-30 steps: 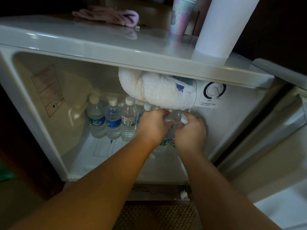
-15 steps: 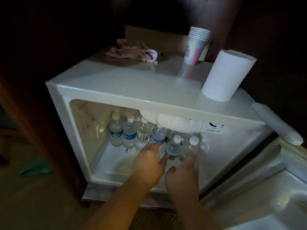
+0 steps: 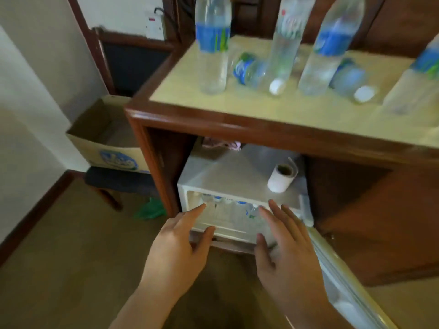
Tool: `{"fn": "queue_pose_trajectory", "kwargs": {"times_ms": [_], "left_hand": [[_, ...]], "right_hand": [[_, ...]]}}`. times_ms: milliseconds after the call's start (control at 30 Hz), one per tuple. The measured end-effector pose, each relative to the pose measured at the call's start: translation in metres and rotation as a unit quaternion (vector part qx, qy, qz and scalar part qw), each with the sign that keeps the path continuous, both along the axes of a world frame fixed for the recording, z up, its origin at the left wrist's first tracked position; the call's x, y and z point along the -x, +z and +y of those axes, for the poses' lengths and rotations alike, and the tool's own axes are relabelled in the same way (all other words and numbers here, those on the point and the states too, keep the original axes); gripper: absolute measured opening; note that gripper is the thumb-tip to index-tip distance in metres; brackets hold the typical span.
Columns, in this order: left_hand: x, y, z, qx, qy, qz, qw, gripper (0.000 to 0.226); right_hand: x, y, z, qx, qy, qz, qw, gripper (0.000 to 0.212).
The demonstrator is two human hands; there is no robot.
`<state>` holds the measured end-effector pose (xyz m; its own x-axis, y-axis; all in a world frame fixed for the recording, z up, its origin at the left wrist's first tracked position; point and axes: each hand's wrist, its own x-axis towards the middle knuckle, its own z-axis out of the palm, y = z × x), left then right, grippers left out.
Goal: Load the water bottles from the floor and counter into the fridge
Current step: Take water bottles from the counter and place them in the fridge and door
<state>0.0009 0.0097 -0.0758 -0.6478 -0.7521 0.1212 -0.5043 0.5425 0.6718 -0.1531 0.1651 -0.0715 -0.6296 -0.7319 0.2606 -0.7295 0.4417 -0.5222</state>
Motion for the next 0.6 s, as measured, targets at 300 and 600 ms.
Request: {"fn": "queue_pose_trajectory", "kwargs": {"times_ms": [300,600], "left_hand": [[-0.019,0.206,0.011,0.054,0.006,0.035,0.998,0.054],[0.026,0.261,0.012,0.062,0.027,0.076,0.995,0.05]], "right_hand": [[0.037,0.214,0.034,0.012,0.027,0.007,1.0,0.059],[0.1,0.259,0.012,-0.004,0.024,-0.029,0.999,0.052]]}}
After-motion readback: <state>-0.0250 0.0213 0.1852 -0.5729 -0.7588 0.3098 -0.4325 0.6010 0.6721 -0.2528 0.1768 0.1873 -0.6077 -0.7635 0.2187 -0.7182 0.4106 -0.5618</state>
